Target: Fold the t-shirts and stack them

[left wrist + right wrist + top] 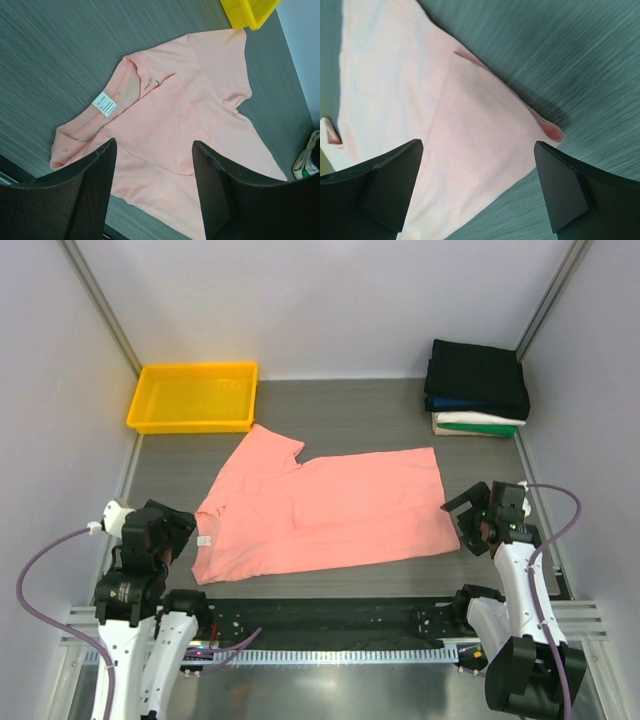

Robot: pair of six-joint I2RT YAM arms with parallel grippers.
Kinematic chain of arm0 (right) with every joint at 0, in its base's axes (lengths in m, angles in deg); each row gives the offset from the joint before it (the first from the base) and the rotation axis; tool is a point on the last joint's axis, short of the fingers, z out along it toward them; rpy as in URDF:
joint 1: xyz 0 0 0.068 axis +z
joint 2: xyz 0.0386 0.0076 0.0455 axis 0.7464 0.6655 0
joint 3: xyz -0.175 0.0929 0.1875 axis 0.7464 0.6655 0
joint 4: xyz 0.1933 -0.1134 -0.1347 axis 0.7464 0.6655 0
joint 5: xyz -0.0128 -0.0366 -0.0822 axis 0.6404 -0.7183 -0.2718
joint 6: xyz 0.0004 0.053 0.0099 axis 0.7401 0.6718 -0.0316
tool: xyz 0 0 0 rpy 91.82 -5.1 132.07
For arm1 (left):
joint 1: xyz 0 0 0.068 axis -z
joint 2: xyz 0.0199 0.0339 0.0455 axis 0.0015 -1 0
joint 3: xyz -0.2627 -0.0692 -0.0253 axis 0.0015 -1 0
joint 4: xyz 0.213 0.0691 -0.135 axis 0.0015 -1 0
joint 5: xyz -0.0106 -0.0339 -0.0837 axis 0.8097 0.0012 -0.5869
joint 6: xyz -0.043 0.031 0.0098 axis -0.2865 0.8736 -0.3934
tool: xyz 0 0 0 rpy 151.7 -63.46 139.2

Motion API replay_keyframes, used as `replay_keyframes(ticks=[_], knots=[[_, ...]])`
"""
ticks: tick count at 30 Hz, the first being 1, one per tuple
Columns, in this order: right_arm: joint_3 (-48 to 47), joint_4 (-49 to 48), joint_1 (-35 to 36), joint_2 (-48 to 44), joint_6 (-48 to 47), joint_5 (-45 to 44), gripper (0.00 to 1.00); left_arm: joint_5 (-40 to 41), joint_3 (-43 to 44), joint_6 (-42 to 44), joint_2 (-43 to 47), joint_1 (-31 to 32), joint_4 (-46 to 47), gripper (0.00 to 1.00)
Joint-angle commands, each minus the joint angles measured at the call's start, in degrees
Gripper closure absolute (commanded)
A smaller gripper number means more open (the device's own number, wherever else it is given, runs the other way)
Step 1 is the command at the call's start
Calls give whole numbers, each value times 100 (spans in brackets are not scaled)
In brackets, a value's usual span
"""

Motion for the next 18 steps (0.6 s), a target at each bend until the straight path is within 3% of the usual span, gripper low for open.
replay_keyframes(ticks=[1, 6, 13, 18], knots=[[-574, 138, -25, -154, -177, 50, 0, 124, 321, 398, -259, 12, 159, 37], [-1048, -177, -17, -14, -529, 437, 1, -536, 620, 1656, -1330, 12, 1250, 38], [-1655, -266, 71, 749, -1198, 534, 2, -545, 1683, 2746, -4218, 21, 2084, 39], [-1735, -634, 115, 1182, -1356, 850, 2, -975, 2552, 3378, -6039, 12, 3061, 39]])
